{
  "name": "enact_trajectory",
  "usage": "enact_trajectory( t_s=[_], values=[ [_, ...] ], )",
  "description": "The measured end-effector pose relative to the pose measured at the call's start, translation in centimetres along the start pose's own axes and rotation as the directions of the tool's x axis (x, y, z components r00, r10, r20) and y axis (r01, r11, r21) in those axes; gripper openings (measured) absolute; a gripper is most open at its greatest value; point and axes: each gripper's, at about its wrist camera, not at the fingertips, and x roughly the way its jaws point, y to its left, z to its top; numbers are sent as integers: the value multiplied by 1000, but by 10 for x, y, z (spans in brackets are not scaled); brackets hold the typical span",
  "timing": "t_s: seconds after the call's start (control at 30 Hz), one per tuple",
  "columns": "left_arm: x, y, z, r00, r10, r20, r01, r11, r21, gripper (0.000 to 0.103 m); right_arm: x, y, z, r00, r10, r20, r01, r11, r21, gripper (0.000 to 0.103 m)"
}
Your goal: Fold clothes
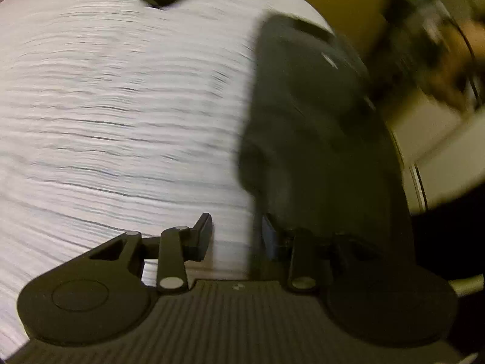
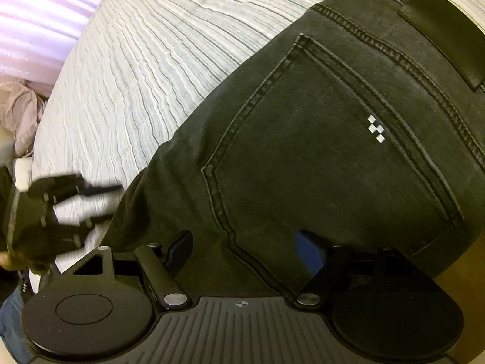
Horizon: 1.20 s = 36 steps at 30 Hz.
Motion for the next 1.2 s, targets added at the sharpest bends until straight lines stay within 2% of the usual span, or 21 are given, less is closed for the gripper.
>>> enact_trajectory(
  t_s=[0.03,0.07,0.13,0.23,0.33,0.37,0.4,0.43,0.5,0.57,0.63,0.73,0.83,1.0,1.13,1.17,1.2],
  values=[
    [1,-7,-2,1000,-21,-6,21,1000,17,7,-1,-2,0,1000,0,0,0,1000,1,78],
    [0,-12,-1,999,-43,-10,43,998,36,0,-2,-4,0,1000,1,1,-1,1000,2,78],
    [-2,-18,1,997,-75,-12,75,995,60,0,-3,-7,-1,1000,0,2,0,1000,7,78],
    [-3,-13,0,993,-113,-16,114,993,37,0,-3,-11,-4,1000,0,6,0,1000,20,78],
    [-1,0,3,989,-146,4,146,989,-24,0,-3,-9,-6,1000,3,12,-3,999,32,78],
    [-1,0,5,991,-129,20,129,991,-18,0,-7,-9,-12,1000,2,12,-2,999,33,78],
    [-2,0,7,993,-109,37,110,994,-8,6,-11,-8,-18,1000,1,13,-1,999,35,78],
    [-4,-1,7,998,-44,45,43,999,25,19,-14,-7,-23,1000,0,14,0,999,36,78],
    [-1,-5,7,996,82,39,-86,990,110,28,-14,-7,-25,1000,-3,14,3,999,38,78],
    [8,-6,3,996,90,-2,-88,985,149,28,-15,-7,-26,1000,-6,13,6,999,41,78],
    [9,-9,0,1000,22,-20,-19,992,128,25,-22,-7,-25,1000,-25,10,24,999,41,78],
    [-1,-17,-7,1000,-2,-4,2,997,76,16,-33,6,-23,997,-67,23,67,998,0,78],
    [-9,-25,-12,999,25,20,-26,999,39,16,-37,33,-22,998,-22,52,25,997,-71,78],
    [-23,-37,-21,995,76,57,-75,997,-25,16,-21,69,-18,991,134,-17,-135,990,-37,78],
    [-33,-47,-28,989,119,85,-112,991,-78,16,7,82,-15,988,134,-75,-131,990,49,77],
    [-35,-47,-30,989,119,90,-111,990,-87,16,15,87,-15,990,115,-85,-111,992,56,62],
    [-37,-48,-32,988,118,95,-109,989,-96,16,20,88,-10,991,95,-94,-90,995,48,26]
  ],
)
